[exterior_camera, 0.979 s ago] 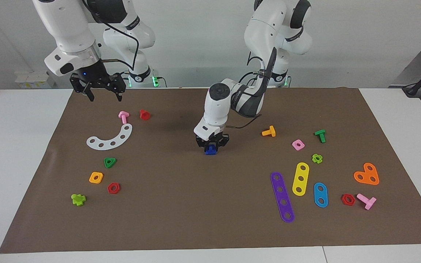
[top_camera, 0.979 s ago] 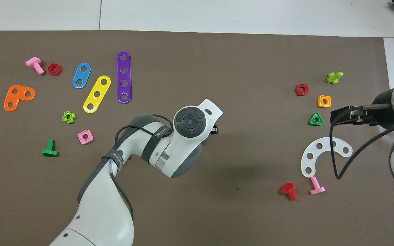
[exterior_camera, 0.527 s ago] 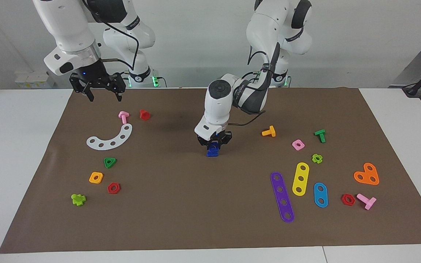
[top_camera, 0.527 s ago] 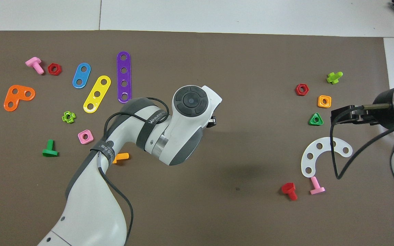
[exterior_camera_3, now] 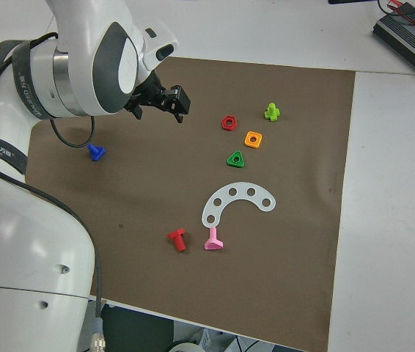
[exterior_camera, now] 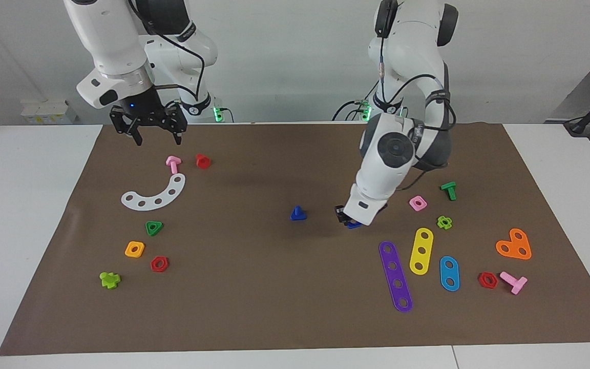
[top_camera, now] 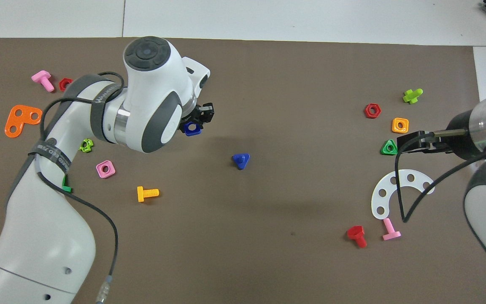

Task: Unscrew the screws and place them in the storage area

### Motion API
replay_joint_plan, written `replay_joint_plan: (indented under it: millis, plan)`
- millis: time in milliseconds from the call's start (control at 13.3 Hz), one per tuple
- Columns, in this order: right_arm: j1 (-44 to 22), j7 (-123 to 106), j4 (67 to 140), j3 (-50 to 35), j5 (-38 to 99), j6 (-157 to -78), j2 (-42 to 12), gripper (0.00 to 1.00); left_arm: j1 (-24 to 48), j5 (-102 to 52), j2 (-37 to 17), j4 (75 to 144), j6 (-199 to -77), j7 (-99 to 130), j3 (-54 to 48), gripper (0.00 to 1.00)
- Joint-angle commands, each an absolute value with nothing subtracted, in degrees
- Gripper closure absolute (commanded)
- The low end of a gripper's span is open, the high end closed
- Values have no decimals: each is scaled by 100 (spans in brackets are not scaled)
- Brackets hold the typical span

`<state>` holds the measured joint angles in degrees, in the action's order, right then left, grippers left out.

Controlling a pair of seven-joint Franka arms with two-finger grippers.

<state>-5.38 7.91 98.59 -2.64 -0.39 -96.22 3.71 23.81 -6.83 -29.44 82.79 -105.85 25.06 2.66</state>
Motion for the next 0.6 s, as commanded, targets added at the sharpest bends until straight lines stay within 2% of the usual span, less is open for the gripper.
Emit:
replay_joint_plan:
  millis: [0, 301, 377, 452, 527]
  plan:
    - [-694, 1098, 10510, -290, 79, -10237, 562, 2, 1979, -853, -2638, 9084, -10547, 1419, 246, 100]
    - [-1176, 1510, 10582, -290, 9, -10694, 151, 2, 1890, -791, -2268, 10062, -10774, 914, 272, 100]
    - [-1291, 1686, 10582, -290, 9, -10896, -25, 2, 1855, -791, -2259, 10098, -10854, 905, 272, 60]
    - [-1414, 1809, 10582, -290, 9, -11046, -192, 2, 1776, -782, -2259, 10081, -10846, 827, 272, 1]
    - [-1572, 1924, 10582, -290, 9, -11213, -402, 2, 1749, -782, -2267, 10020, -10802, 696, 272, 0]
